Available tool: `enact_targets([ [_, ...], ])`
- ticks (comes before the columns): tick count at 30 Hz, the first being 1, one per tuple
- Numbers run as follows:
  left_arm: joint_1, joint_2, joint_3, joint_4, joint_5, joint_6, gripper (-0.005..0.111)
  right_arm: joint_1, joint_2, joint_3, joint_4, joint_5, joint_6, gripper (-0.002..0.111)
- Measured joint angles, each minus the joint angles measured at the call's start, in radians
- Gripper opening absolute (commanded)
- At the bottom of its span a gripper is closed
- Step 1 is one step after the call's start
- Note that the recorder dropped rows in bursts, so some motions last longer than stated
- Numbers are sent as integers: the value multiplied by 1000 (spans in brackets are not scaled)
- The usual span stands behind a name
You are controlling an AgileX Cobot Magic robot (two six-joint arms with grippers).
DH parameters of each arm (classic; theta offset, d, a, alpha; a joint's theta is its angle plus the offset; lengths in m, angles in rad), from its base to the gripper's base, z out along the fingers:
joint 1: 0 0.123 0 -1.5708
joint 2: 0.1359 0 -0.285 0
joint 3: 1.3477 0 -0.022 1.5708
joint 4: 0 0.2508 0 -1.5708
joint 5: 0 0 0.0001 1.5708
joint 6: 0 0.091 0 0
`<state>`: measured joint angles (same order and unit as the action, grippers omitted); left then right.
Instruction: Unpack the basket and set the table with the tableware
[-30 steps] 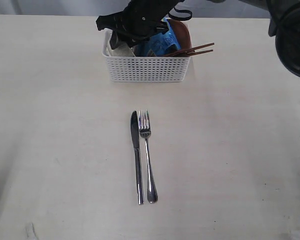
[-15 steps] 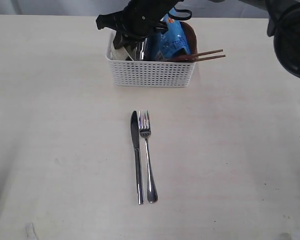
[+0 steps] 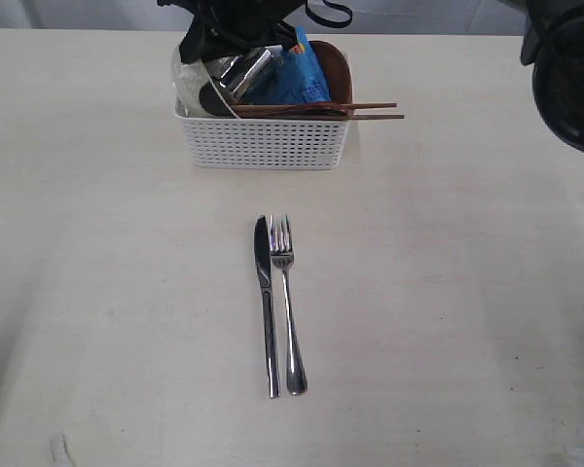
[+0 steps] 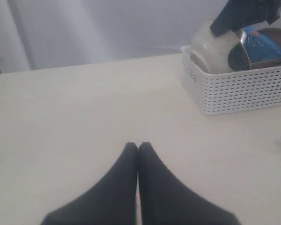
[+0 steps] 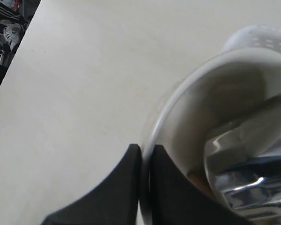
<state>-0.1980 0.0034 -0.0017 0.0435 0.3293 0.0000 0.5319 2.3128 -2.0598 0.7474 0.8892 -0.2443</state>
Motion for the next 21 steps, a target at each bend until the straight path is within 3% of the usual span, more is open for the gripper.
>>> enact_targets([
  [21, 0, 0, 0, 0, 0, 0, 0, 0, 0, -2, 170, -40, -113, -1],
])
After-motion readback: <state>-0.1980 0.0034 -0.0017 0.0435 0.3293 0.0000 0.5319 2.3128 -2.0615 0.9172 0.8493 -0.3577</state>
